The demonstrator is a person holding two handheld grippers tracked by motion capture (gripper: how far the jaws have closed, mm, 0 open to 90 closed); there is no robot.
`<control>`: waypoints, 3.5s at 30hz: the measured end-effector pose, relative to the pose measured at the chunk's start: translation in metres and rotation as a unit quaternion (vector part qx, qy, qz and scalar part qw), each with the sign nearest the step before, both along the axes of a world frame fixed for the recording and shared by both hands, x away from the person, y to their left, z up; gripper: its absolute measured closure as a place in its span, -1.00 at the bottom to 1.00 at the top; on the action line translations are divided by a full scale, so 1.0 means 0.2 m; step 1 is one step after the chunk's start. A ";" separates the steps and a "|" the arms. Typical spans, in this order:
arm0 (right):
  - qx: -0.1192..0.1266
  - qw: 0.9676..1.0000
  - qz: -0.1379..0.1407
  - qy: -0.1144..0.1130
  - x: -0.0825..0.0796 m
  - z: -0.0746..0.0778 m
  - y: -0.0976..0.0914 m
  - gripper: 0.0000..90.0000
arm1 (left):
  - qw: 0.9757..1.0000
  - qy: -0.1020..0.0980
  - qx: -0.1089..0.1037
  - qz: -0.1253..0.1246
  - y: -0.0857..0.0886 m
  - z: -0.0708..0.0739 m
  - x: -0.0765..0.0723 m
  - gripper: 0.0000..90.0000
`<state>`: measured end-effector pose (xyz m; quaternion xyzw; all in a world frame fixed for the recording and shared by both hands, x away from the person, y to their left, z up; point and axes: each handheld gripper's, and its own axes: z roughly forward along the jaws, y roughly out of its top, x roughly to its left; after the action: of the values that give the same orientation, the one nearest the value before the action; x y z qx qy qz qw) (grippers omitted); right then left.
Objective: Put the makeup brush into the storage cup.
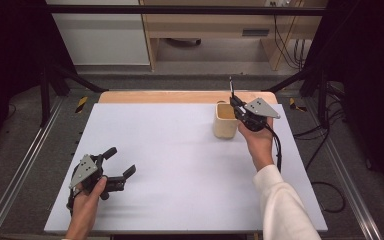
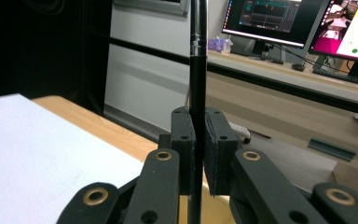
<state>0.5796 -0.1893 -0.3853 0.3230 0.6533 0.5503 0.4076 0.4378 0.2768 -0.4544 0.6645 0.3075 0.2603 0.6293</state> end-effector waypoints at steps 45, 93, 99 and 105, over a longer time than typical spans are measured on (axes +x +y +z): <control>-0.023 0.999 0.009 0.033 0.09 -0.09 0.06 0.86 | 1.000 0.000 -0.003 0.002 0.01 0.00 0.00 -0.93; -0.008 0.999 0.018 0.043 -0.07 0.01 -0.01 0.47 | 1.000 -0.002 0.005 0.001 0.00 0.01 -0.01 -0.93; -0.002 0.999 0.015 0.053 -0.08 0.02 -0.01 0.24 | 1.000 -0.001 0.003 0.004 0.01 0.00 0.00 -0.93; -0.001 0.998 0.018 0.058 -0.10 0.03 -0.01 0.17 | 1.000 -0.001 0.003 0.004 0.01 0.00 0.00 -0.93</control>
<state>0.5601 -0.1912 -0.3790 0.3420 0.6820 0.5372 0.3597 0.4369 0.2788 -0.4534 0.6651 0.3087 0.2642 0.6266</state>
